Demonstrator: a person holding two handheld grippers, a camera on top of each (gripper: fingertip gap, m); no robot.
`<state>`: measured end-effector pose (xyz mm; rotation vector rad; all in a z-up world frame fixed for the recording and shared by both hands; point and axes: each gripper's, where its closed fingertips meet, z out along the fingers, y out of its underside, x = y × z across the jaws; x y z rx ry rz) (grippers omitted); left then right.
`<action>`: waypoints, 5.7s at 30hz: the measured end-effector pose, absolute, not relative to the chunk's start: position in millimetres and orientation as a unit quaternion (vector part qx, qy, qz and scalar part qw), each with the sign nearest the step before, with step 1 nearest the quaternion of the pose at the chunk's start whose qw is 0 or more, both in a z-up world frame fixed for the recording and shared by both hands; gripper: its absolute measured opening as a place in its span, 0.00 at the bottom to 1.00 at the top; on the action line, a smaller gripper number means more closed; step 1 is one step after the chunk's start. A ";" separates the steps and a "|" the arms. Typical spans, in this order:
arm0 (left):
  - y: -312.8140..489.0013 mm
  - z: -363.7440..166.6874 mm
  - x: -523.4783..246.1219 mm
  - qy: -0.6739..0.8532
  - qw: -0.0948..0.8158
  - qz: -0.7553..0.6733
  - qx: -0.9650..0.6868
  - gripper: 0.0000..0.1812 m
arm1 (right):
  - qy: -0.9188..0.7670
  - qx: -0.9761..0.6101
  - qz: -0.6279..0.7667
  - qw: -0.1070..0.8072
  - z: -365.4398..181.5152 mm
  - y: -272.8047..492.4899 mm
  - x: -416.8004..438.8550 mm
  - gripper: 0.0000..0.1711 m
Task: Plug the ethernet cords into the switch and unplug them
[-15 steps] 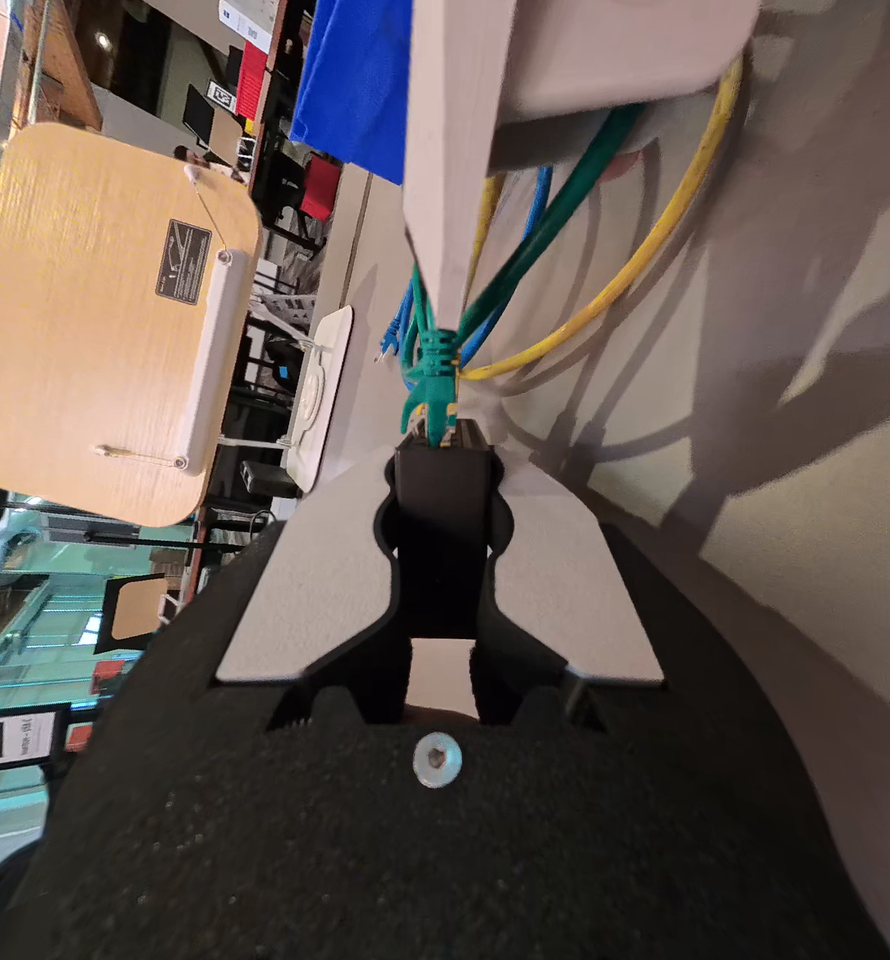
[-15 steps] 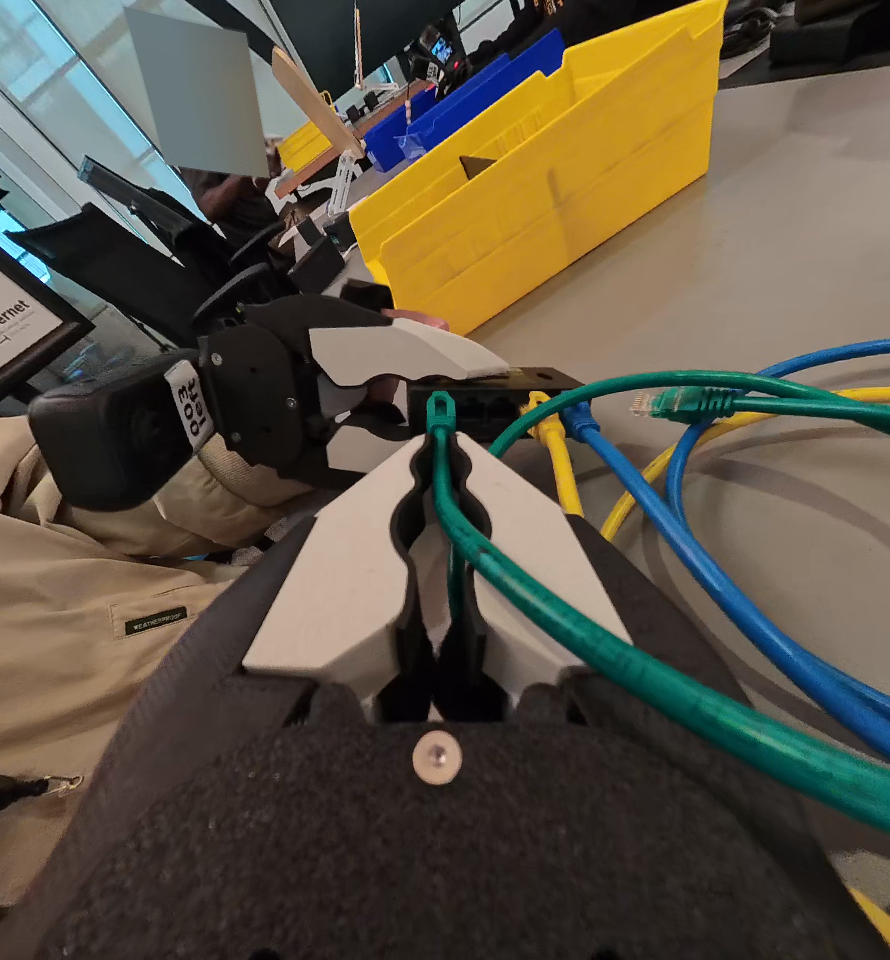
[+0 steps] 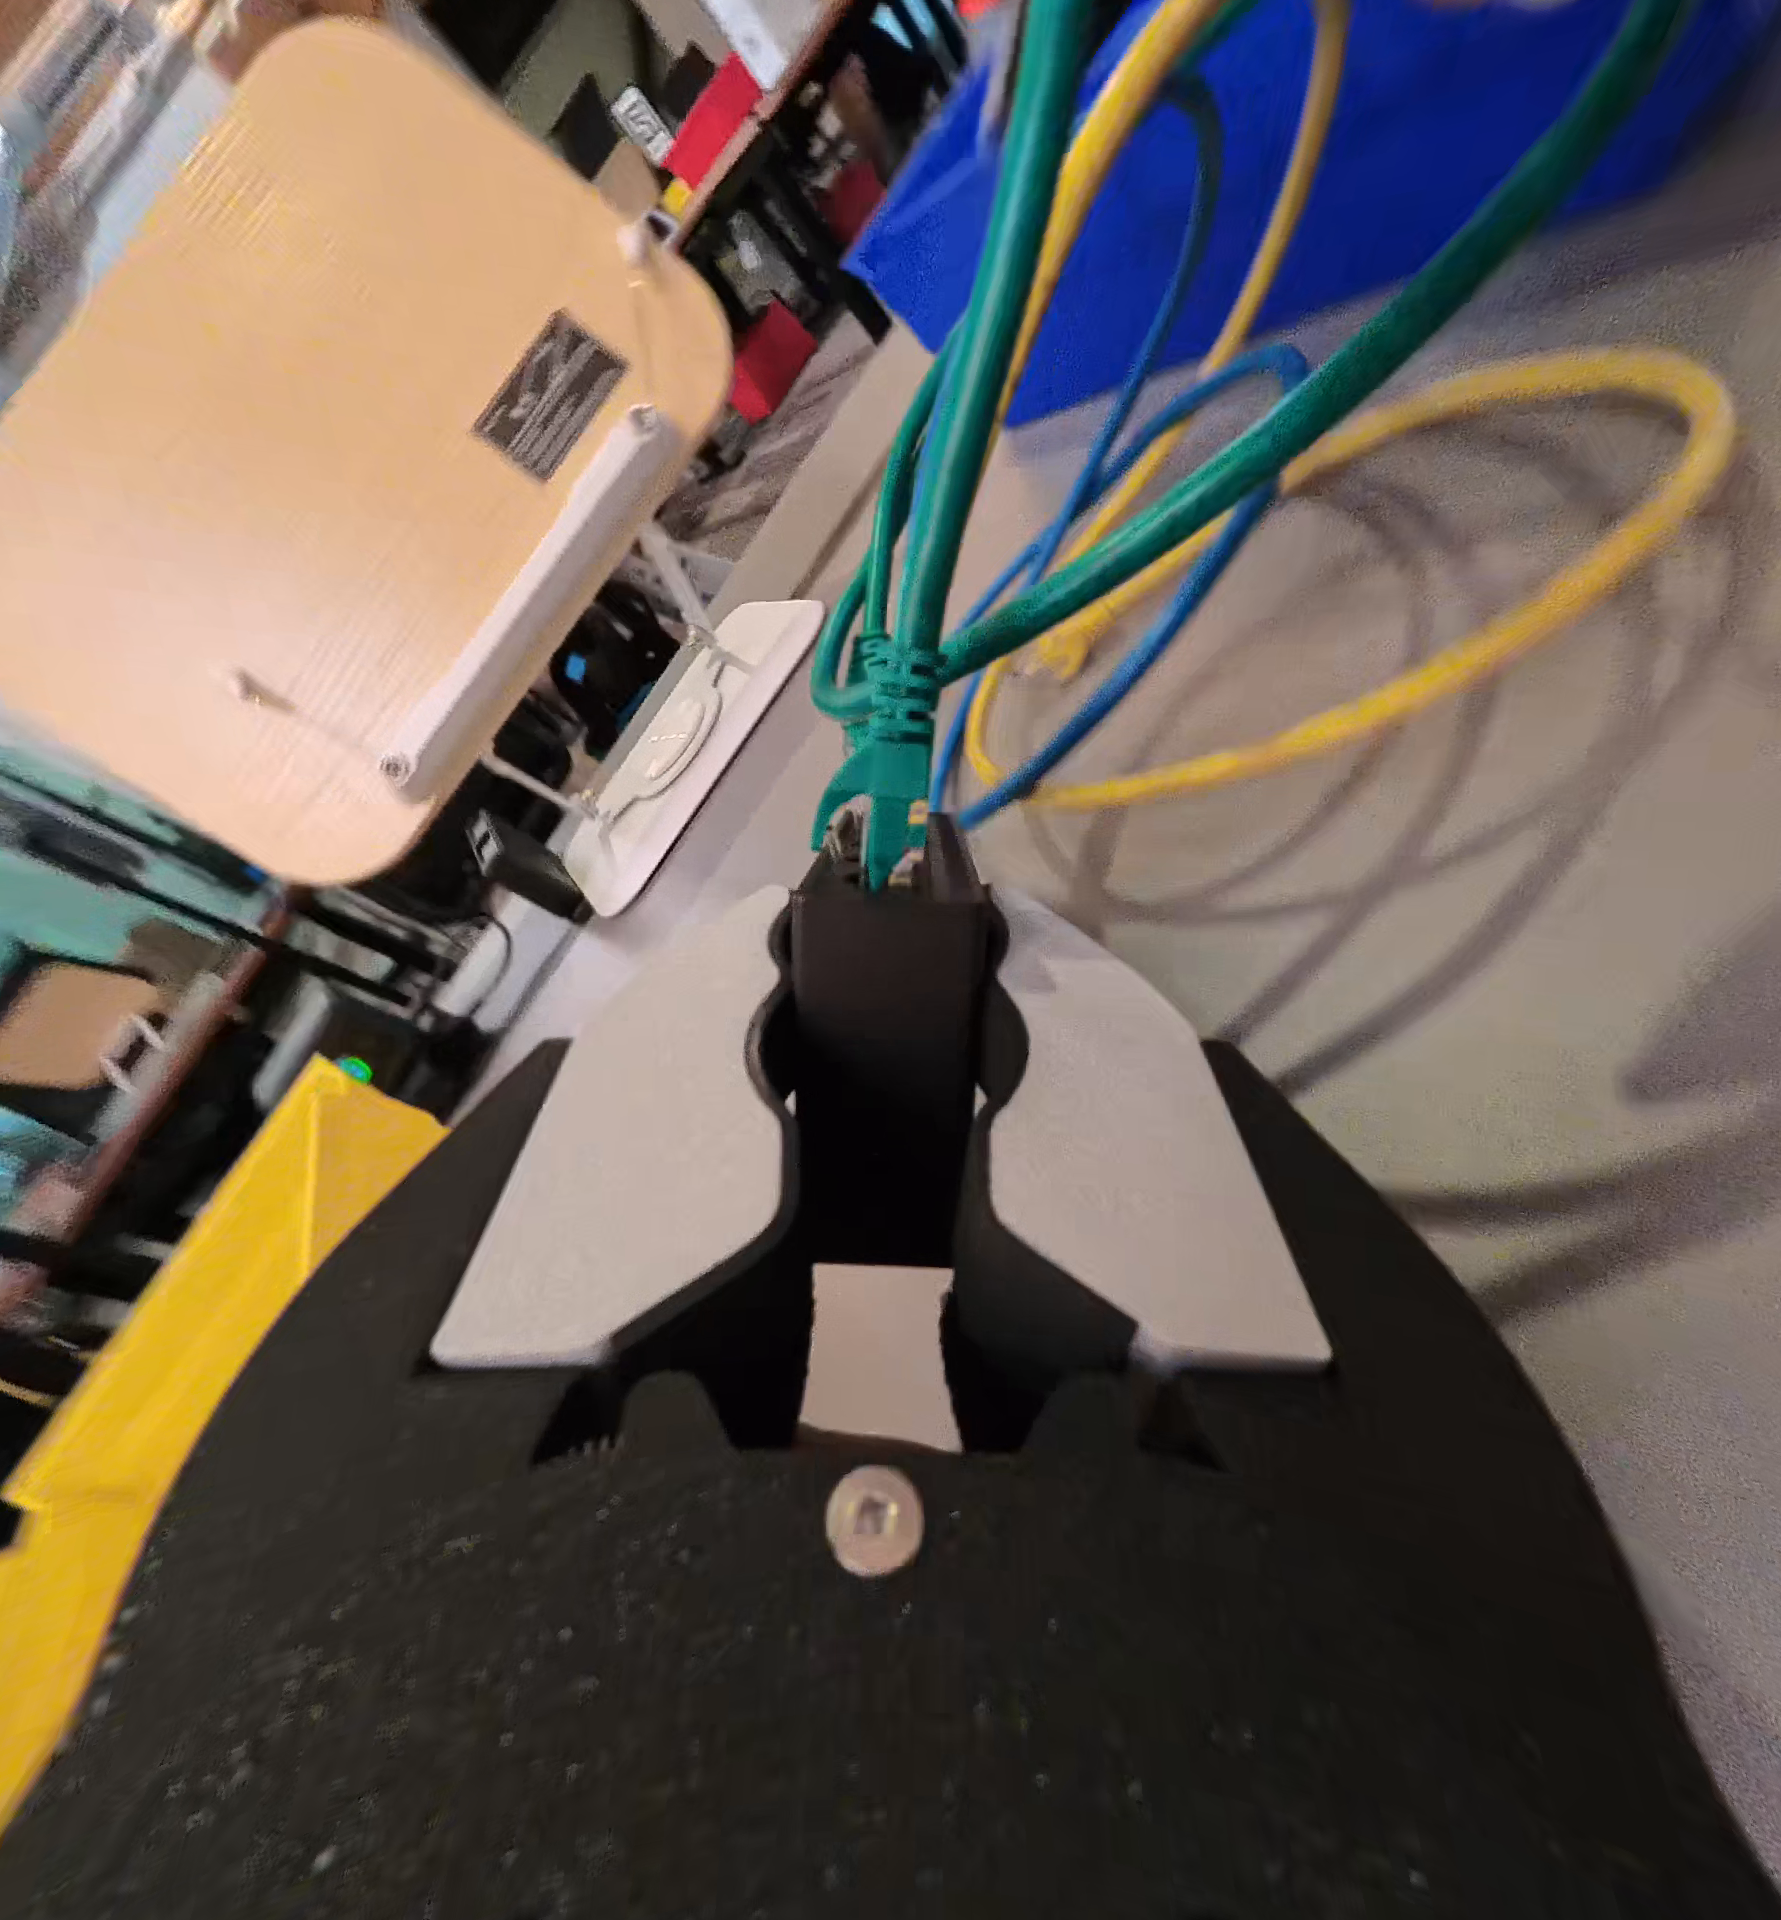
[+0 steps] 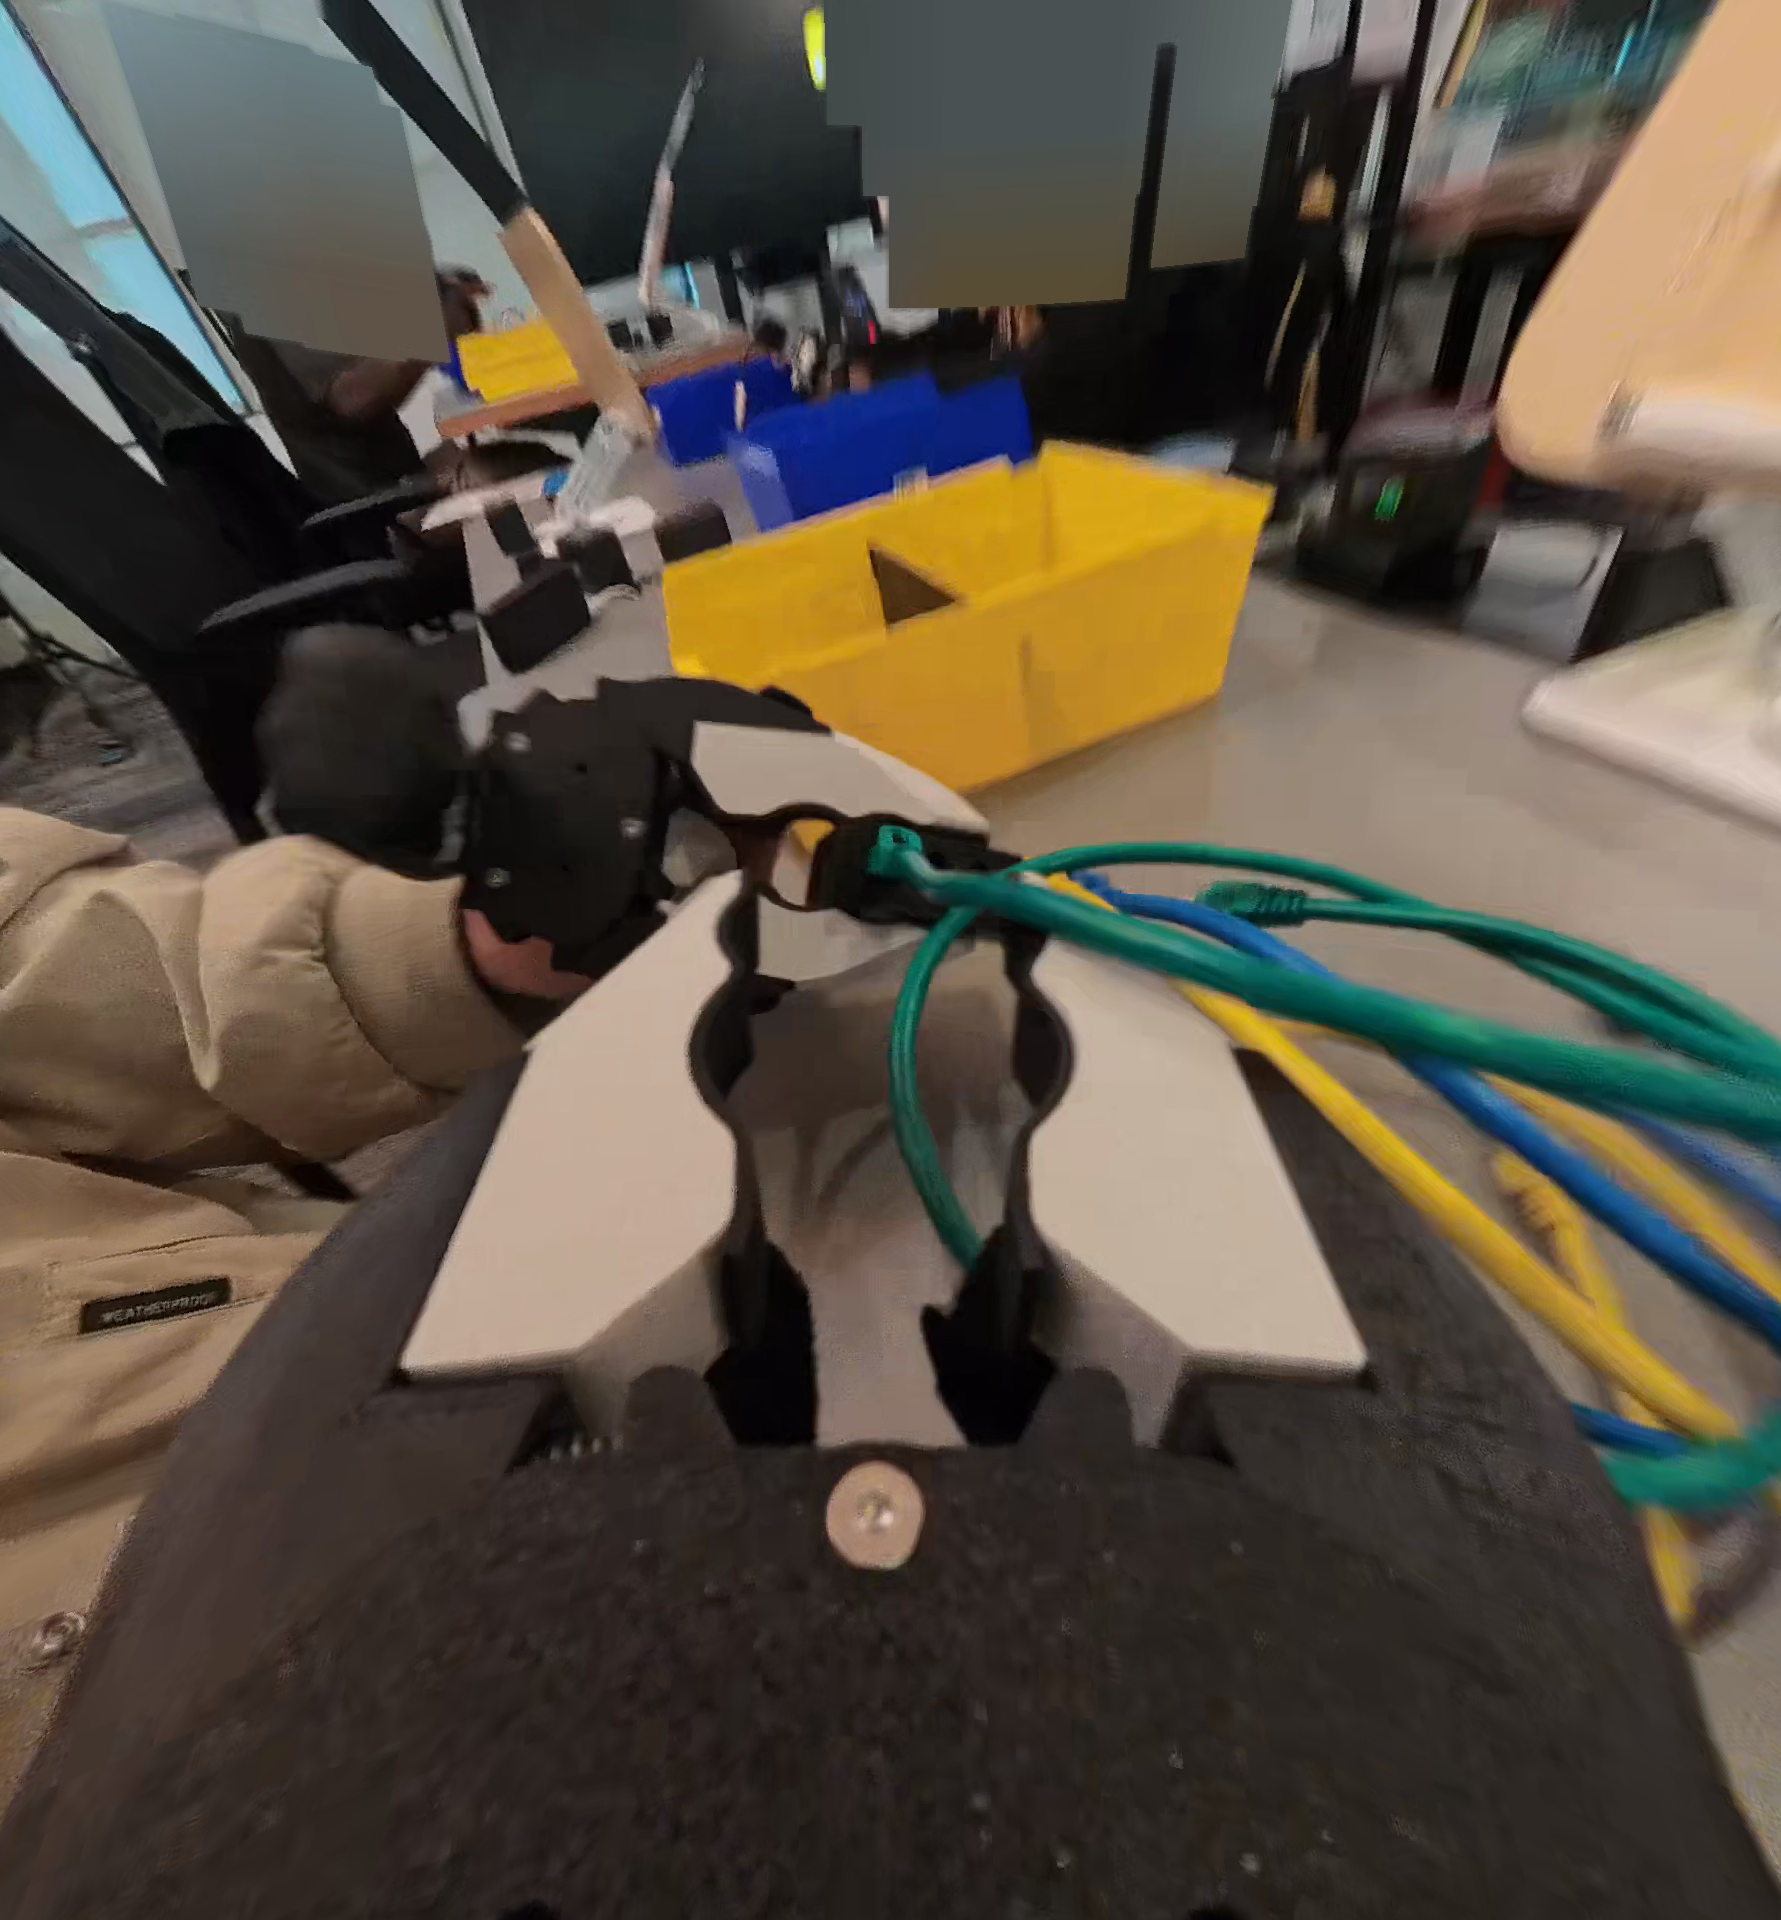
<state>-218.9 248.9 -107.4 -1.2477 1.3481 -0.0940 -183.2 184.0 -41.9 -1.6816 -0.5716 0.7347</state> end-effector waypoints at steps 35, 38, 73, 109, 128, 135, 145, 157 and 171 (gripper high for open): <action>200.4 -59.8 -249.1 0.326 0.506 -0.504 -0.620 0.24 | -0.310 -0.778 0.178 0.517 48.5 230.7 -89.1 0.16; 200.9 -57.8 -259.5 0.318 0.518 -0.496 -0.620 0.21 | -0.309 -0.786 0.117 0.522 100.0 249.0 -43.3 0.16; 180.0 -97.8 -235.1 0.437 0.494 -0.419 -0.624 0.21 | -0.343 -0.939 0.030 0.024 -145.2 282.3 193.3 0.22; 247.2 -97.7 -398.4 0.250 0.606 -0.117 -0.746 0.23 | 0.100 -0.753 0.050 0.649 -88.0 123.9 81.0 0.28; 247.8 -117.7 -402.0 0.204 0.546 -0.170 -0.794 0.25 | 0.082 -0.770 -0.008 0.633 -99.2 123.6 89.6 0.32; 236.2 -135.9 -377.6 0.260 0.509 -0.161 -0.804 0.41 | 0.083 -0.768 -0.007 0.635 -98.3 126.6 88.8 0.33; 236.2 -120.2 -389.0 0.230 0.560 -0.111 -0.788 0.33 | 0.075 -0.768 -0.004 0.636 -98.2 132.4 83.5 0.34; 233.3 -125.9 -371.1 0.241 0.543 -0.148 -0.791 0.31 | 0.002 -0.825 -0.016 0.566 -115.8 193.7 5.7 0.44; 173.4 -124.8 -239.8 0.388 0.485 -0.280 -0.732 0.34 | -0.070 -0.776 0.159 0.607 -84.8 147.8 -115.0 0.46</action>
